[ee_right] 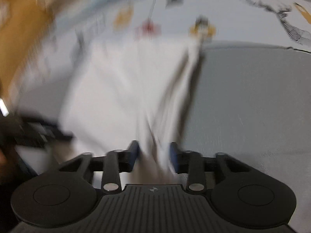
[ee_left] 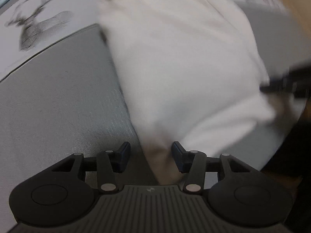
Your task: Fold small clothes
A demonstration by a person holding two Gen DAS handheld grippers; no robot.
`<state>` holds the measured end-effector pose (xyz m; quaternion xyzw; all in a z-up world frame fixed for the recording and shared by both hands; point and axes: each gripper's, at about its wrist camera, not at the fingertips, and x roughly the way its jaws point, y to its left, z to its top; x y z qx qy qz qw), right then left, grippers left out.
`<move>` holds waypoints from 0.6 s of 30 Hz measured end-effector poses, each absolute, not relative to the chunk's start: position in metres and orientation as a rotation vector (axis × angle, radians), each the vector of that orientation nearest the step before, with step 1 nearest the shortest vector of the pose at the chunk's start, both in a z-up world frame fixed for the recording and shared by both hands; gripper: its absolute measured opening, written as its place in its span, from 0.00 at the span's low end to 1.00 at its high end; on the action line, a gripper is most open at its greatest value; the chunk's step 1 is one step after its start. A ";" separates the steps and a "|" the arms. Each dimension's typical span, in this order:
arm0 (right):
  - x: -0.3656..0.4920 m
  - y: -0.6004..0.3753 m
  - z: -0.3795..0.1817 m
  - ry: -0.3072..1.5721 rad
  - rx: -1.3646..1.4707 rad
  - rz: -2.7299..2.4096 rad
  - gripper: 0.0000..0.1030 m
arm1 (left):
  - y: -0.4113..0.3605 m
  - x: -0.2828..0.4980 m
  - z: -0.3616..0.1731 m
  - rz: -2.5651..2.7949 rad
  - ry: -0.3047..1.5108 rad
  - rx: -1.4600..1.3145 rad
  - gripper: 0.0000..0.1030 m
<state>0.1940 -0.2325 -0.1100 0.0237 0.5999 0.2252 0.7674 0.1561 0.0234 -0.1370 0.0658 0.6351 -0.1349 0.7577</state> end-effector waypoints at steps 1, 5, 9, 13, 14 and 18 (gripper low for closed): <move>0.192 -0.232 -0.116 1.335 0.020 0.490 0.14 | 0.024 0.156 -0.134 -0.302 1.377 0.138 0.52; 0.196 -0.242 -0.109 1.315 0.061 0.492 0.13 | 0.038 0.157 -0.109 -0.341 1.288 0.035 0.52; 0.202 -0.257 -0.090 1.198 0.146 0.406 0.18 | 0.061 0.162 -0.089 -0.320 1.165 -0.136 0.53; 0.215 -0.275 -0.073 1.019 0.349 0.329 0.28 | 0.072 0.175 -0.098 -0.251 1.170 -0.241 0.53; 0.219 -0.274 -0.073 1.006 0.373 0.309 0.30 | 0.073 0.177 -0.101 -0.239 1.178 -0.249 0.53; 0.236 -0.258 -0.084 1.006 0.384 0.232 0.45 | 0.076 0.188 -0.111 -0.222 1.197 -0.321 0.53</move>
